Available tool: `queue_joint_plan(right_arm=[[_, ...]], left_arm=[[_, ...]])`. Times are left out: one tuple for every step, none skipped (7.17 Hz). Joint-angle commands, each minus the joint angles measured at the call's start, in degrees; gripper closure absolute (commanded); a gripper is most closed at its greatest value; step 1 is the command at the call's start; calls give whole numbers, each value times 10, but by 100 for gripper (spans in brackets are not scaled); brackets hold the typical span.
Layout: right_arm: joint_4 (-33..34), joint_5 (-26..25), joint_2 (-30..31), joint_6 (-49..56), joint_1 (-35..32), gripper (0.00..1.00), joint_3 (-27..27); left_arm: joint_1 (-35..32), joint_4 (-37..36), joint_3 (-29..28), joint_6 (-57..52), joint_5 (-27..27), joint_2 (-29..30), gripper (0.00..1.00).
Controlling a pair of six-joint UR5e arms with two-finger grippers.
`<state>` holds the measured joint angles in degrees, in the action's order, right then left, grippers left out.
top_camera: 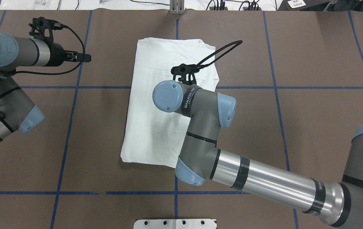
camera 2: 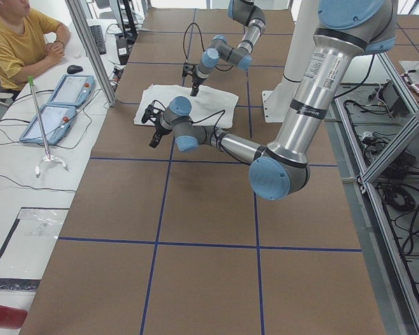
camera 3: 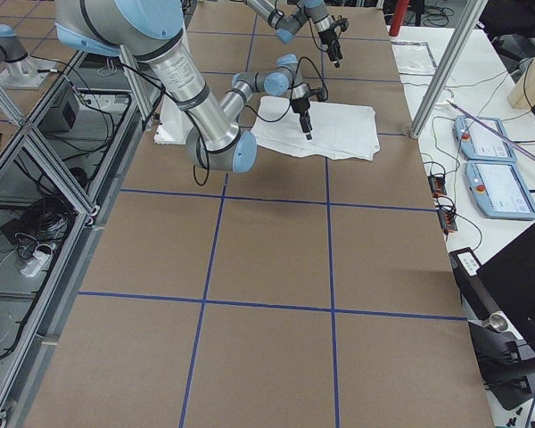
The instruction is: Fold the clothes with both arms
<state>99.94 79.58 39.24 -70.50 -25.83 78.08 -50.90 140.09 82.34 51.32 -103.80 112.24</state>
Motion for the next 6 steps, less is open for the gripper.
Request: queue_joint_plan(right_arm=[[55, -6, -2, 1, 4, 0, 0], [71, -11, 0, 6, 4, 0, 1], [77, -12, 0, 6, 4, 0, 1], [71, -13, -3, 5, 3, 0, -2], [55, -14, -6, 4, 0, 0, -4], [17, -14, -6, 0, -8, 0, -6]], left_arm=[[0, 0, 1, 0, 0, 0, 0], [0, 0, 0, 0, 0, 0, 0], [1, 0, 1, 0, 0, 0, 0], [2, 0, 1, 0, 0, 0, 0], [2, 0, 0, 0, 0, 0, 0], [3, 0, 1, 0, 0, 0, 0]])
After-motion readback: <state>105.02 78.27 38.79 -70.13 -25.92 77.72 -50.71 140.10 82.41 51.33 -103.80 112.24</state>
